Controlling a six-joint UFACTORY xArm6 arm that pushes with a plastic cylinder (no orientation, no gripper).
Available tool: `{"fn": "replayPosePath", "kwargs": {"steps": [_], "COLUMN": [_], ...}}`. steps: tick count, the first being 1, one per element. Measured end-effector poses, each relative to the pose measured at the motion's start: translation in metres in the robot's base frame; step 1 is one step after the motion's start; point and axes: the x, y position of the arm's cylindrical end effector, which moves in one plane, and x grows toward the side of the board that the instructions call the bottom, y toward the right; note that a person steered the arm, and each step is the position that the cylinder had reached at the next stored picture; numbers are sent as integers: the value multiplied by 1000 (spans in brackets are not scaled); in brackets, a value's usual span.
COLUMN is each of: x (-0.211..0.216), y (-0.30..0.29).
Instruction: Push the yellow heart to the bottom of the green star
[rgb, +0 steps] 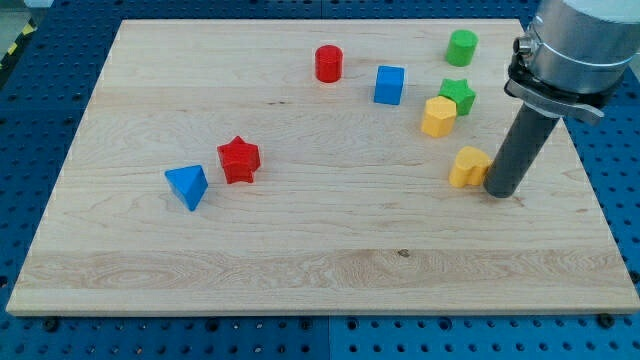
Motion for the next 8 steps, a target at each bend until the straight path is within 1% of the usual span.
{"fn": "replayPosePath", "kwargs": {"steps": [1, 2, 3, 4, 6, 7, 8], "x": [4, 27, 27, 19, -43, -68, -85], "y": [-19, -30, -31, -26, -26, -26, -26]}}
